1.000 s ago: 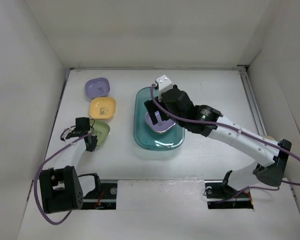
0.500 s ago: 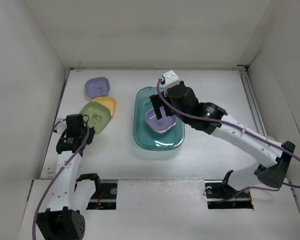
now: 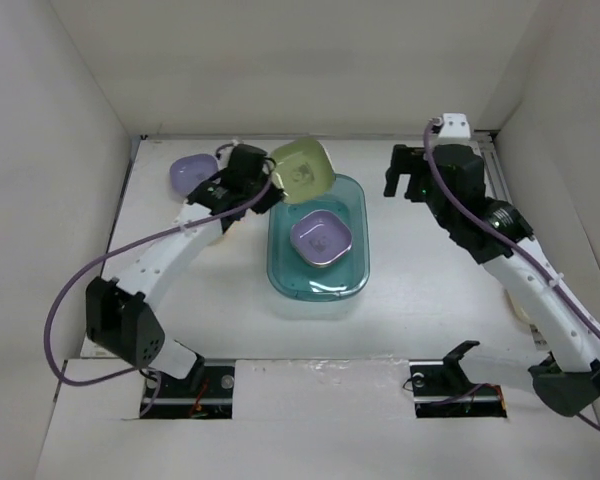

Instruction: Place the plates into the plastic bin on the countertop

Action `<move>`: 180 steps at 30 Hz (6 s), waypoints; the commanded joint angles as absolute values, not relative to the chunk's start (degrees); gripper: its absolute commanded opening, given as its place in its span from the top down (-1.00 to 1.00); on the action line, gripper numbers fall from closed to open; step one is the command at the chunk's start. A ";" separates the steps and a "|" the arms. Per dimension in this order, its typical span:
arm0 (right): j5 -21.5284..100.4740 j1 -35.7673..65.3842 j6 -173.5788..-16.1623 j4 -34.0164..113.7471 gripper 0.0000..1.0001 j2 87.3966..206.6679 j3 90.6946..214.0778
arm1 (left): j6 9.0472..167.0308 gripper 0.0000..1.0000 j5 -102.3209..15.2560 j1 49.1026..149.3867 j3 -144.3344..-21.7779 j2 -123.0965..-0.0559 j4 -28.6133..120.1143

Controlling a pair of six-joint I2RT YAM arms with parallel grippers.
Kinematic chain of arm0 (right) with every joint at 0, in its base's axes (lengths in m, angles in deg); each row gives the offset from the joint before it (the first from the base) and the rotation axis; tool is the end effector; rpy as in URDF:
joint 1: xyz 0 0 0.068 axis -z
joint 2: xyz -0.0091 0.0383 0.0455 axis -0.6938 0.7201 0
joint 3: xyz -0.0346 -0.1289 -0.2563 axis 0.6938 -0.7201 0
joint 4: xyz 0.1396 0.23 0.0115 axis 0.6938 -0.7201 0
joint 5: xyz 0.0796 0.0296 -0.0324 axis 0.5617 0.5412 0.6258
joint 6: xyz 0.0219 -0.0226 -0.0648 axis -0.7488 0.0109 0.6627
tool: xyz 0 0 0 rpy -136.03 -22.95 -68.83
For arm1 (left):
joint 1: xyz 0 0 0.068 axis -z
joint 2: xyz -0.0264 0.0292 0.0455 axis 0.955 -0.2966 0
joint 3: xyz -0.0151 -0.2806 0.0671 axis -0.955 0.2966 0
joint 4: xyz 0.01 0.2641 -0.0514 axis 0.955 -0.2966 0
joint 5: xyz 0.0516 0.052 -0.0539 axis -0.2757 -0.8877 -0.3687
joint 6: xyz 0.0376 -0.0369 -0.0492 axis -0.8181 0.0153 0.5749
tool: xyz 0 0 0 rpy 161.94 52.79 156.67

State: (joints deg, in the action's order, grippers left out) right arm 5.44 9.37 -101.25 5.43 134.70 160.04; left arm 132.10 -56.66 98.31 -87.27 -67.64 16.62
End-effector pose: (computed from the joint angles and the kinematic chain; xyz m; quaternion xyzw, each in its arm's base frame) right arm 0.2356 0.1300 0.4522 -0.0205 0.8102 0.0532 0.5834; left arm 0.3171 -0.1461 0.3574 -0.2467 0.8391 -0.2864 0.3912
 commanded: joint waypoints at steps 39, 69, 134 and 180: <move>13.49 66.52 -118.20 10.58 -1.00 123.61 119.99 | 147.92 -0.99 -62.08 118.54 -84.63 -68.35 16.31; 11.96 75.31 -121.82 16.72 -0.93 143.12 122.02 | 133.07 -0.99 -57.24 116.08 -74.52 -64.05 23.61; 4.50 -8.53 -117.85 -3.66 0.55 183.55 191.89 | 125.50 -0.99 -48.19 62.90 -63.10 -73.62 29.04; -4.91 -7.84 -122.16 -0.23 -0.38 146.84 164.48 | 131.65 1.00 -40.53 73.51 -75.47 -50.67 23.52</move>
